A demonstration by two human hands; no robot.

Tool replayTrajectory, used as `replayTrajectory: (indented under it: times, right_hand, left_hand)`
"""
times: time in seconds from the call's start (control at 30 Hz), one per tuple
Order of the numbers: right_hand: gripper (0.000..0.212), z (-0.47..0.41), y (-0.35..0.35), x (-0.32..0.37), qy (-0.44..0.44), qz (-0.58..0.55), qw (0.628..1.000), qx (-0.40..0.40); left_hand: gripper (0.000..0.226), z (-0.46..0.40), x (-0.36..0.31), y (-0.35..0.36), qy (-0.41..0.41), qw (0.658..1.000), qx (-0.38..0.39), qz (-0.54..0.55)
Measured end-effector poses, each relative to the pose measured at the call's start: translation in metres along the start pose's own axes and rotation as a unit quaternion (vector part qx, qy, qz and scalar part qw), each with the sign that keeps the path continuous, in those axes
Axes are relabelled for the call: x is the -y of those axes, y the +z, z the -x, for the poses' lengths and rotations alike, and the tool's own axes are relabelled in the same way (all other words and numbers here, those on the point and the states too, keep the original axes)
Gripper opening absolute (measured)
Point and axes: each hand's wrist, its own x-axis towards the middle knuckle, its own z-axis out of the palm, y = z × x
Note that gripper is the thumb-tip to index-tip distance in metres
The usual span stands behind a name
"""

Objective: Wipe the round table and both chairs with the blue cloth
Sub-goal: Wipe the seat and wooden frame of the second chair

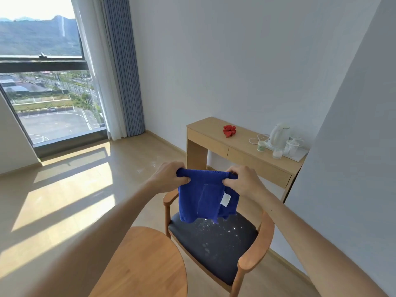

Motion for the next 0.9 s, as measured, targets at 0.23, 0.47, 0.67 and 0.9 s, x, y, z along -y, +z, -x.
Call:
replayTrajectory:
  times: [0.23,0.47,0.67,0.9]
  right_hand:
    - [0.012,0.009,0.007,0.005,0.005,-0.035,0.999,-0.015]
    - [0.023,0.023,0.013,0.034,0.038,-0.007,0.999,-0.015]
    - [0.023,0.024,0.013,0.035,0.026,-0.131,0.99,0.052]
    - [0.042,0.022,0.002,0.022,-0.024,-0.109,0.993,0.04]
  left_hand:
    - [0.019,0.004,-0.001,0.008,-0.035,0.999,0.002,-0.007]
    - [0.027,0.006,-0.035,0.028,-0.127,0.99,-0.001,0.064]
    - [0.024,0.008,-0.057,0.024,-0.195,0.916,0.103,0.336]
    - [0.027,0.007,-0.051,0.029,-0.117,0.952,0.087,0.271]
